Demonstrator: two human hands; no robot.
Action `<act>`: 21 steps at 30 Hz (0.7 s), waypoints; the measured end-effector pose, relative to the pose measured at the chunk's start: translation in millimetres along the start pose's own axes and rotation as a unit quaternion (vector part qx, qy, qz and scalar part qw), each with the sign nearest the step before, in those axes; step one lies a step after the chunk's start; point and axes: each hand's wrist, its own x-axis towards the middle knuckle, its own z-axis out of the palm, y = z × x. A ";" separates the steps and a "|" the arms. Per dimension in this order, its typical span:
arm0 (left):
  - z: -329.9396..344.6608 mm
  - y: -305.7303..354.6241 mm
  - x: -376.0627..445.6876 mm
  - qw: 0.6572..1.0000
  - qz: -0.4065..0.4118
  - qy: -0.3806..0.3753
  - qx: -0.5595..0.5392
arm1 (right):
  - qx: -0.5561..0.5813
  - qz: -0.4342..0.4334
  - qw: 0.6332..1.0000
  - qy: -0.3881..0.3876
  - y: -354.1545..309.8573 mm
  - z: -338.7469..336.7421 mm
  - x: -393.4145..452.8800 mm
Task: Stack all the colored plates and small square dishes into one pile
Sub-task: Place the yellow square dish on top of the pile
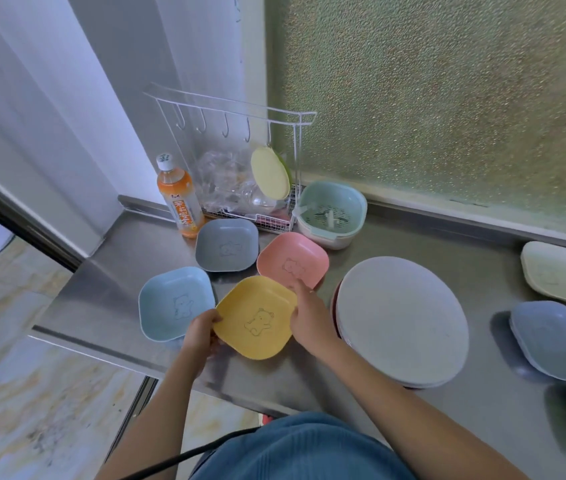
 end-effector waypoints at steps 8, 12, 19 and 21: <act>64.8 32.2 -16.0 0.961 0.191 -0.130 0.151 | 0.036 0.032 0.974 0.220 27.8 -79.0 10.4; 127.7 41.2 -37.2 0.911 0.258 -0.194 0.256 | 0.043 0.076 0.958 0.273 77.0 -121.0 2.0; 186.4 33.6 -59.7 0.807 0.309 -0.227 0.449 | 0.022 0.148 0.951 0.270 137.6 -137.7 -21.7; 192.5 29.8 -61.5 0.790 0.306 -0.227 0.480 | 0.017 0.160 0.952 0.260 142.5 -135.8 -24.2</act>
